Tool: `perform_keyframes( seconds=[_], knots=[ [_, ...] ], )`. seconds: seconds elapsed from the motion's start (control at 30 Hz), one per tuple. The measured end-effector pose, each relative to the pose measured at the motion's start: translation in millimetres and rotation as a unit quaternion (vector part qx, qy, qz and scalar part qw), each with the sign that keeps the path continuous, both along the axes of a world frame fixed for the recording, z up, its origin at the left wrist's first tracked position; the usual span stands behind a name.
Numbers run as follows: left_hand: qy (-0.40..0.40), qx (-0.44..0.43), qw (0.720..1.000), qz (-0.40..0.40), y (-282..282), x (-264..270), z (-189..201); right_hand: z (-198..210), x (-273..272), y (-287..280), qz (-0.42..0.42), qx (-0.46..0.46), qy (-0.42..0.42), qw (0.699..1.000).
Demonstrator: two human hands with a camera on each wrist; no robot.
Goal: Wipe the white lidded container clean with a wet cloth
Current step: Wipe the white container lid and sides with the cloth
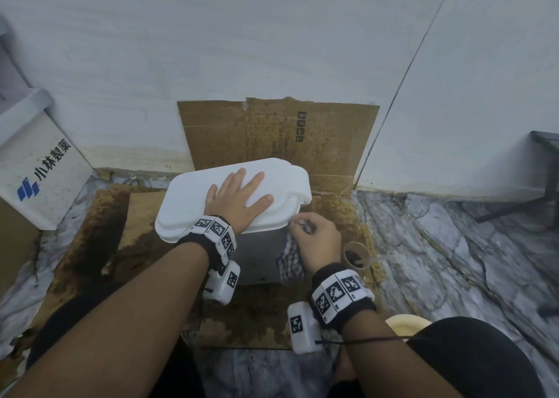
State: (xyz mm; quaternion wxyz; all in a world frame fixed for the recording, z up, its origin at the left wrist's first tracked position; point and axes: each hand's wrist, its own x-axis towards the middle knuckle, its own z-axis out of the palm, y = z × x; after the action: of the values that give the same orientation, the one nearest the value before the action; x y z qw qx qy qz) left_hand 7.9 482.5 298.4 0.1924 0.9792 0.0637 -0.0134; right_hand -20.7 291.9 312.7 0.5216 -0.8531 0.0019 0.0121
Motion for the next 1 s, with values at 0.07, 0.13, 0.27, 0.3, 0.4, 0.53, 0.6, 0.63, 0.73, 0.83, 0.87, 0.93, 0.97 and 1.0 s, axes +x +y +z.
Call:
perform_keyframes(
  seconds=[0.07, 0.13, 0.27, 0.3, 0.4, 0.53, 0.6, 0.63, 0.73, 0.83, 0.87, 0.93, 0.97, 1.0],
  knots=[
    [-0.001, -0.006, 1.000, 0.000, 1.1, -0.5, 0.9, 1.5, -8.7, 3.3, 0.050, -0.002, 0.011, 0.999],
    [-0.002, -0.010, 1.000, -0.001, -0.2, -2.1, 1.6, 5.7, -6.4, 3.8, 0.028, 0.014, -0.012, 0.999],
    [-0.004, -0.005, 1.000, -0.003, -1.2, -2.7, 1.2, 20.9, 18.9, 7.2, -0.031, -0.039, -0.112, 0.992],
    [-0.003, -0.005, 1.000, -0.003, -1.7, -2.1, 1.1, 24.4, 25.1, 9.7, -0.010, -0.077, -0.121, 0.990],
    [-0.001, -0.003, 1.000, -0.003, -4.4, -1.1, 0.5, 29.8, 35.7, 18.5, 0.036, -0.183, -0.125, 0.974],
    [-0.002, 0.002, 1.000, -0.005, -6.7, 2.3, -1.0, 24.1, 33.3, 22.8, 0.028, -0.223, -0.134, 0.965],
    [-0.002, 0.004, 1.000, -0.007, -6.1, 2.4, -1.4, 22.3, 30.5, 19.1, 0.037, -0.216, -0.128, 0.967],
    [-0.003, 0.002, 1.000, -0.007, -5.4, 2.2, -1.5, 22.8, 29.9, 14.7, 0.051, -0.200, -0.118, 0.971],
    [-0.006, -0.006, 1.000, -0.005, 0.3, 1.3, -1.3, 26.8, 29.1, -3.4, 0.125, -0.159, -0.066, 0.977],
    [-0.004, -0.015, 1.000, -0.003, 12.3, -1.0, -1.1, 27.2, 37.3, -22.4, 0.061, -0.029, 0.002, 0.998],
    [-0.003, -0.021, 1.000, -0.003, 17.1, -2.6, -1.2, 26.8, 41.1, -26.0, 0.016, 0.041, 0.024, 0.999],
    [-0.004, -0.031, 0.999, 0.001, 28.3, -6.8, -1.3, 25.8, 47.3, -25.4, -0.024, 0.166, 0.063, 0.984],
    [-0.006, -0.036, 0.999, 0.003, 34.0, -9.0, -1.2, 25.2, 48.8, -20.2, -0.015, 0.208, 0.076, 0.975],
    [-0.006, -0.041, 0.999, 0.005, 39.5, -11.0, -1.0, 25.1, 49.2, -12.1, 0.004, 0.235, 0.080, 0.969]
  ],
)
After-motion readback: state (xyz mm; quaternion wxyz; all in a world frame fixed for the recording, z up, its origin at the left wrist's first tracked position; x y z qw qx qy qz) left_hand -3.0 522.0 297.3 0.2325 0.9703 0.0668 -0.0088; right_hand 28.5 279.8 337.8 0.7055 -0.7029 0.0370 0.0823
